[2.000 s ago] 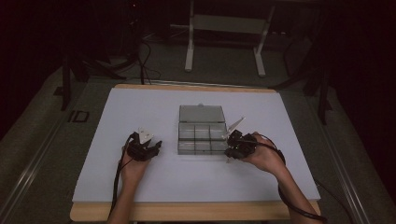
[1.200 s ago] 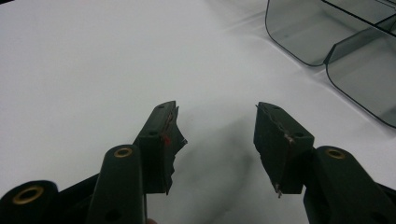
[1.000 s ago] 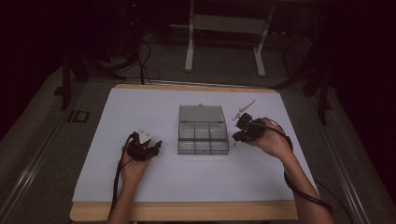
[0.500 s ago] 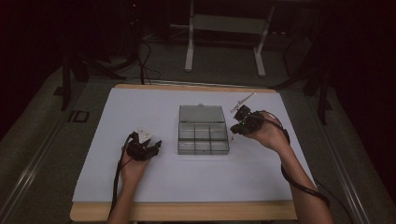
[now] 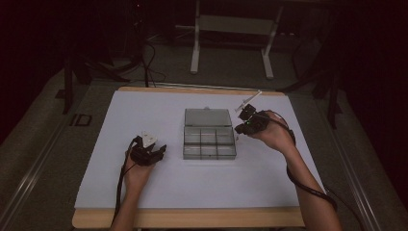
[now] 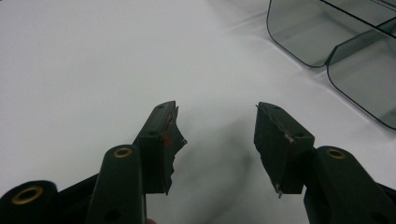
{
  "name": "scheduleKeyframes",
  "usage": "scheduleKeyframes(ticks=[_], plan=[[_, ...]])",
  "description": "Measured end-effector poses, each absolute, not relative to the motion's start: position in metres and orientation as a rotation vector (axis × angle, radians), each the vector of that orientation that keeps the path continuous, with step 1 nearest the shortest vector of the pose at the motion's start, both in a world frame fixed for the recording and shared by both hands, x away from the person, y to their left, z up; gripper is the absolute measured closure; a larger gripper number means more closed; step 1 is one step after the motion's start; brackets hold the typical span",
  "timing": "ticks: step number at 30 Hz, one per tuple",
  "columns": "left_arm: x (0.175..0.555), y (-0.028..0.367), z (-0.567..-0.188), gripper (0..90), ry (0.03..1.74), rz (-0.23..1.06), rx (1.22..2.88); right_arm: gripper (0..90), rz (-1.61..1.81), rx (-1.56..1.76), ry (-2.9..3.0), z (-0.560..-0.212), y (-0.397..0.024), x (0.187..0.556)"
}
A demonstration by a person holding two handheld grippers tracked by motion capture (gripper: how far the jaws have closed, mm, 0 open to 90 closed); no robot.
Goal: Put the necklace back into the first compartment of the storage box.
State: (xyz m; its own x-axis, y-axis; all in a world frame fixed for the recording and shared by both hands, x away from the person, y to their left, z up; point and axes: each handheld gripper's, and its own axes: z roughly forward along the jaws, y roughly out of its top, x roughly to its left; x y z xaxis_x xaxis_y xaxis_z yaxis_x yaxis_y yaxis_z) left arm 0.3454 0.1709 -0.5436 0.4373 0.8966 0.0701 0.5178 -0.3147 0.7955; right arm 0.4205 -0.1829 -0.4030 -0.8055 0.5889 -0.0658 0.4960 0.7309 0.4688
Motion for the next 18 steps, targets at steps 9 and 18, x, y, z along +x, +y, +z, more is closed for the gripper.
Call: scheduleKeyframes(ticks=[9, 18], plan=[[0.345, 0.171, -0.544, 49.7, 1.189, 0.674, 1.974, 87.1, 0.676, 0.863, 2.721, -0.399, -0.176, 0.425], [0.345, 0.171, -0.544, 49.7, 1.189, 0.674, 1.975, 87.1, 0.684, 0.849, 2.724, -0.394, -0.167, 0.428]])
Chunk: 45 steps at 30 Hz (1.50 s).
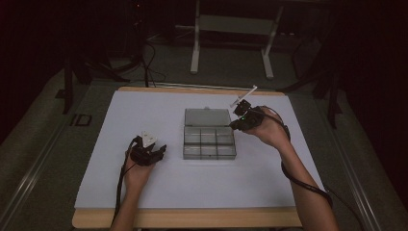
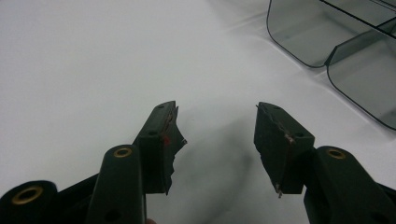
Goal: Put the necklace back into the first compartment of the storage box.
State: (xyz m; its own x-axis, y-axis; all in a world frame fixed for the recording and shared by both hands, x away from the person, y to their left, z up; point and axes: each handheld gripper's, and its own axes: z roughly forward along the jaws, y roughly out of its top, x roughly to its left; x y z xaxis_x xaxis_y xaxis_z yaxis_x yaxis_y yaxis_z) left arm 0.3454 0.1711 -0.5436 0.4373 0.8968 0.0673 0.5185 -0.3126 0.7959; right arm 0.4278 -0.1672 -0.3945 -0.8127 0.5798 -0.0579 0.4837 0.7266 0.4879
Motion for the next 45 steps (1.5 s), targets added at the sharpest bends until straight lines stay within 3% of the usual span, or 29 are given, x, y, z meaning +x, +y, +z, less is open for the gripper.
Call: scheduleKeyframes(ticks=[45], plan=[[0.346, 0.174, -0.543, 49.5, 1.198, 0.658, 1.954, 87.1, 0.729, 0.726, 2.741, -0.376, -0.116, 0.425]])
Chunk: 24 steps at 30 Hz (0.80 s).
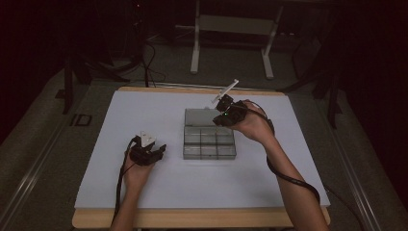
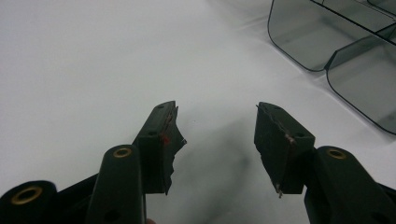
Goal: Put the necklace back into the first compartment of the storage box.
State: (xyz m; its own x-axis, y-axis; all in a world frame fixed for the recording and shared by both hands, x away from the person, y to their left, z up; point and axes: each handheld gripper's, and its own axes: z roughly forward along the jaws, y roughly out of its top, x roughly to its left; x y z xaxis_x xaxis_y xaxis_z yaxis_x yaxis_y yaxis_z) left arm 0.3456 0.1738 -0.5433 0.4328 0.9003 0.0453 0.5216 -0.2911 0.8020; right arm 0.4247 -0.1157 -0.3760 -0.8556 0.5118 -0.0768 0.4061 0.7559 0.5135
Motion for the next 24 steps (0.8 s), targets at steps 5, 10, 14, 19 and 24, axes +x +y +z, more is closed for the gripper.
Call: scheduleKeyframes(ticks=[5, 10, 14, 19, 24], plan=[[0.346, 0.174, -0.543, 49.5, 1.199, 0.655, 1.953, 87.1, 0.726, 0.718, 2.742, -0.374, -0.112, 0.425], [0.346, 0.174, -0.543, 49.4, 1.198, 0.656, 1.951, 87.1, 0.723, 0.711, 2.746, -0.374, -0.109, 0.426], [0.346, 0.174, -0.543, 49.4, 1.2, 0.655, 1.951, 87.1, 0.72, 0.707, 2.747, -0.373, -0.107, 0.427], [0.346, 0.175, -0.543, 49.3, 1.202, 0.653, 1.948, 87.1, 0.72, 0.709, 2.747, -0.371, -0.104, 0.428], [0.346, 0.175, -0.543, 49.3, 1.202, 0.65, 1.942, 87.1, 0.72, 0.71, 2.744, -0.369, -0.1, 0.431]])
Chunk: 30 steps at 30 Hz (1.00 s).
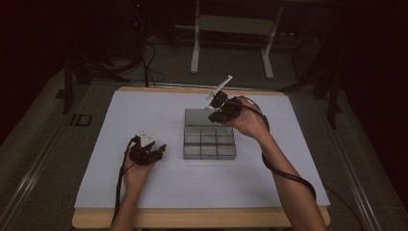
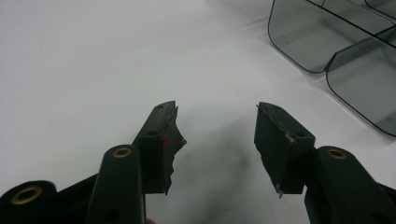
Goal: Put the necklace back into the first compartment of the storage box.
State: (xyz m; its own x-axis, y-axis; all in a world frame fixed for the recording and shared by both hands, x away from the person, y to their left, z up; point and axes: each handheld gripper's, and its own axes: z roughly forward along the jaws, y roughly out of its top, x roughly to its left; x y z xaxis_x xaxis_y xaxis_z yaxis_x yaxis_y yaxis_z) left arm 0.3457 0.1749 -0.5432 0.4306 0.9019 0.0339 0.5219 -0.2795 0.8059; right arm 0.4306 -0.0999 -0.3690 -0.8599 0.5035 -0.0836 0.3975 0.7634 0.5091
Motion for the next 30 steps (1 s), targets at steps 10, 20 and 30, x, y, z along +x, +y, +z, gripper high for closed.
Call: scheduleKeyframes(ticks=[10, 20, 30], plan=[[0.346, 0.177, -0.543, 49.3, 1.207, 0.641, 1.932, 87.1, 0.714, 0.7, 2.747, -0.369, -0.092, 0.435], [0.346, 0.178, -0.543, 49.3, 1.206, 0.636, 1.93, 87.1, 0.673, 0.701, 2.747, -0.368, -0.085, 0.441], [0.346, 0.177, -0.543, 49.3, 1.208, 0.635, 1.932, 87.0, 0.667, 0.675, 2.745, -0.365, -0.077, 0.445]])
